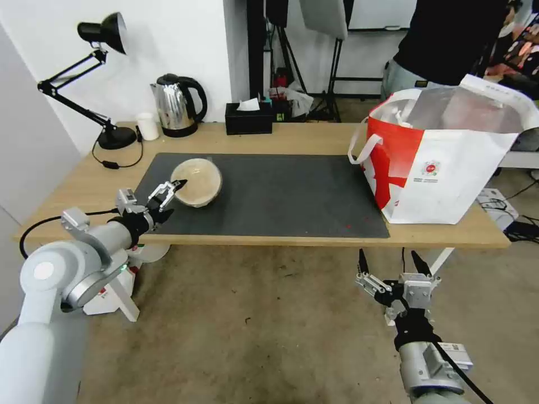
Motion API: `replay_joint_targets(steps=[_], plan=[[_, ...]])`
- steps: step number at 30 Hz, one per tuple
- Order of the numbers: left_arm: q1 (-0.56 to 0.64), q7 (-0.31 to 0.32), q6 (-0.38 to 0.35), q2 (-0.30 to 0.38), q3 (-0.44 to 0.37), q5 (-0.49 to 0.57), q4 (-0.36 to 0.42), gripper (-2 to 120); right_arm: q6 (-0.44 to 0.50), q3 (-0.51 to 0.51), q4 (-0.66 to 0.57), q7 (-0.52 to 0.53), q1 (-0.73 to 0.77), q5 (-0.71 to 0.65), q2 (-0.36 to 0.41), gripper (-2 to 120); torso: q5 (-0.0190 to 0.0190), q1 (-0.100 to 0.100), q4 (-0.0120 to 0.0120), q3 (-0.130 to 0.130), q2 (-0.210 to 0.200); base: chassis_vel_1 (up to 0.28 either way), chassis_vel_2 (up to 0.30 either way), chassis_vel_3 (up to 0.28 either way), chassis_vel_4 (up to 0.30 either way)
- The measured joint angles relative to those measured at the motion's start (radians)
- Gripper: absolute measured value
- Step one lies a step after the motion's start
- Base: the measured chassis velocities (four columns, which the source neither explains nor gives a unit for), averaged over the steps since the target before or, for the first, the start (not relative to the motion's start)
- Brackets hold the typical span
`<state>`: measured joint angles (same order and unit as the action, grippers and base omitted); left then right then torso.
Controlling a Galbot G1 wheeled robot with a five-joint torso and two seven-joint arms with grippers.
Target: Pick up the trash from the table and place it into the takeout bag.
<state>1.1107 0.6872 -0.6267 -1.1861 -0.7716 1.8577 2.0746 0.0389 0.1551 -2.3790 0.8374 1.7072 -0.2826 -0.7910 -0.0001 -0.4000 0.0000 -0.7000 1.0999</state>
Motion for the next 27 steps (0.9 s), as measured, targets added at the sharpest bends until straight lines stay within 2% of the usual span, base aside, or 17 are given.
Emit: replay_joint_targets(steps=[9, 19, 27], plan=[[-0.03, 0.002, 0.003, 0.013, 0.005, -0.001, -0.036, 100, 0.0, 0.0, 0.0, 0.0, 0.0, 0.0, 0.0, 100, 0.0001, 0.0, 0.0, 0.0, 0.0, 0.0, 0.0, 0.0, 0.0], [-0.089, 0.01, 0.006, 0.031, 0.053, -0.011, -0.11, 100, 0.0, 0.0, 0.0, 0.0, 0.0, 0.0, 0.0, 100, 0.0001, 0.0, 0.0, 0.0, 0.0, 0.0, 0.0, 0.0, 0.0], [-0.109, 0.011, 0.006, 0.025, 0.077, -0.026, -0.132, 100, 0.0, 0.0, 0.0, 0.0, 0.0, 0.0, 0.0, 100, 0.0001, 0.0, -0.0001, 0.0, 0.0, 0.0, 0.0, 0.0, 0.0]])
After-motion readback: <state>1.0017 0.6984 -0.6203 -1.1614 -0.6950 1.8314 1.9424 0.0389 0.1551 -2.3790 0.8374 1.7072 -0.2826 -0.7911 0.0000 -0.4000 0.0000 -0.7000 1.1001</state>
